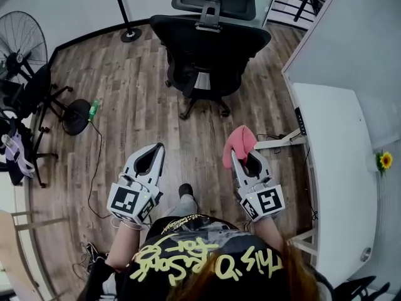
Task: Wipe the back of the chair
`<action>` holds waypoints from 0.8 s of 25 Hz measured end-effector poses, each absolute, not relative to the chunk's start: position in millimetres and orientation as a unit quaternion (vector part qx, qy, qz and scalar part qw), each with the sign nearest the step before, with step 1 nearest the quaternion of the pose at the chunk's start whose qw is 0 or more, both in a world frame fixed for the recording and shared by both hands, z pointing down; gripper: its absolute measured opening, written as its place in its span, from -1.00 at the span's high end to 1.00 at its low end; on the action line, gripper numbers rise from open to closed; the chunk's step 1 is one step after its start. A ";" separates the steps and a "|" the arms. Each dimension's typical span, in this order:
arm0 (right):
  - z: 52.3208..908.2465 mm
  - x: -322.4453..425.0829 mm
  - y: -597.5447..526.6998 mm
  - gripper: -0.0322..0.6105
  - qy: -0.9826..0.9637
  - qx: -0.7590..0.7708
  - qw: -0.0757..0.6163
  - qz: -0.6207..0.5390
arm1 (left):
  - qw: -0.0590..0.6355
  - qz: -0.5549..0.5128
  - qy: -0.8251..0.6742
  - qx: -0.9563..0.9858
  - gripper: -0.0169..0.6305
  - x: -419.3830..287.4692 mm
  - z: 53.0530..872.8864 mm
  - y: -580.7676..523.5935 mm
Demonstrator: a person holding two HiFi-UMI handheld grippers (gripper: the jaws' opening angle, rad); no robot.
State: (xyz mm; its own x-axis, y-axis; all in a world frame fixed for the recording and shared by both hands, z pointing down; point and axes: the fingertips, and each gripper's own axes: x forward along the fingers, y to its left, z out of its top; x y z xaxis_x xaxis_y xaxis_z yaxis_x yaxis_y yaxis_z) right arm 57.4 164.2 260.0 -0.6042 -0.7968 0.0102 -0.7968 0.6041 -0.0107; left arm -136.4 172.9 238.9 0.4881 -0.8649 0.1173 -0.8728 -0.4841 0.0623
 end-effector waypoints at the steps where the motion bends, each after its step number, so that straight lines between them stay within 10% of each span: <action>1: 258.7 53.5 157.0 0.71 -0.895 0.447 0.003 0.006 | 0.057 0.035 -0.503 0.861 0.97 -140.6 238.4 164.9; 20: 266.4 16.4 67.8 0.71 -0.878 0.478 0.009 0.019 | 0.081 0.047 -0.464 0.881 0.97 -168.6 256.3 62.2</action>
State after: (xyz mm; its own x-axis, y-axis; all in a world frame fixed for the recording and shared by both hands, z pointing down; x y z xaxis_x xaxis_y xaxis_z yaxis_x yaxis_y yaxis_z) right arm 16.4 67.8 266.4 -0.5423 -0.8395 0.0341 -0.8402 0.5418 -0.0247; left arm -168.6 62.2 256.3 0.5657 -0.8094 0.1579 -0.8246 -0.5569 0.0997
